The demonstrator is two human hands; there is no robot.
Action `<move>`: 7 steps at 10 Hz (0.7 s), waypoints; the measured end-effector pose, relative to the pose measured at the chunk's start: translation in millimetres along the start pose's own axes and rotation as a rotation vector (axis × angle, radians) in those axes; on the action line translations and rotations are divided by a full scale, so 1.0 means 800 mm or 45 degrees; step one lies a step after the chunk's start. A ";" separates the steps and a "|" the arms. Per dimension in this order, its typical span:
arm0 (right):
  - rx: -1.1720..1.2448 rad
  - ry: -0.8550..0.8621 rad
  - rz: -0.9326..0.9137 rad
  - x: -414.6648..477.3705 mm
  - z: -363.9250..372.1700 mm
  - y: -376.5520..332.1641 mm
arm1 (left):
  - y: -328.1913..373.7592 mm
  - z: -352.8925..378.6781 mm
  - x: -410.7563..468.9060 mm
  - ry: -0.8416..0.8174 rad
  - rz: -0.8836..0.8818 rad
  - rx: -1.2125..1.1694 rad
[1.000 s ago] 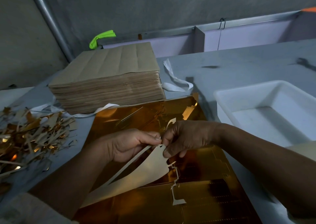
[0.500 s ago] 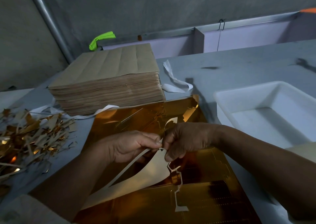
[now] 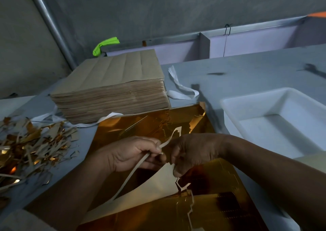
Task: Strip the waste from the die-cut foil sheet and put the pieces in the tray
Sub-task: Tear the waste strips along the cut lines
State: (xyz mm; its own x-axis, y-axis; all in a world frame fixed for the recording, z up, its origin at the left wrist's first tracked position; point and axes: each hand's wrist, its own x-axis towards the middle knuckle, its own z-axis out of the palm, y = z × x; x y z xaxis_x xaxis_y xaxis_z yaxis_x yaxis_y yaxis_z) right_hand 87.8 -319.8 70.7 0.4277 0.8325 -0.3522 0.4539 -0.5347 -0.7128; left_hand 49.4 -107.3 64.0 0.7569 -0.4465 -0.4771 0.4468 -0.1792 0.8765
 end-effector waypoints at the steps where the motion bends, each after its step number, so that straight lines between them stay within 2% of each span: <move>1: 0.033 0.031 -0.012 -0.001 -0.002 0.000 | 0.000 -0.004 -0.003 0.071 0.033 0.072; 3: -0.001 0.014 0.025 0.003 0.002 0.004 | 0.006 0.003 -0.012 -0.109 0.020 0.076; 4: 0.017 0.006 0.031 0.002 0.001 0.002 | 0.008 0.008 -0.017 -0.107 0.054 0.112; 5: 0.051 -0.021 0.009 -0.001 0.000 0.001 | 0.005 0.017 -0.022 0.036 0.073 0.147; 7: 0.034 -0.069 -0.035 -0.003 0.000 -0.004 | 0.036 0.054 -0.045 -0.129 -0.027 0.714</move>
State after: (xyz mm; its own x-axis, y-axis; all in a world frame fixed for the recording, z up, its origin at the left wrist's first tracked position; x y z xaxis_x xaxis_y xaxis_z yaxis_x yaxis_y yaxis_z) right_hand 85.8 -320.2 73.7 0.3720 0.8539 -0.3640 0.4438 -0.5080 -0.7382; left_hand 14.5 -134.3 109.3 0.6887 -0.5148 -0.5105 0.1187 -0.6146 0.7799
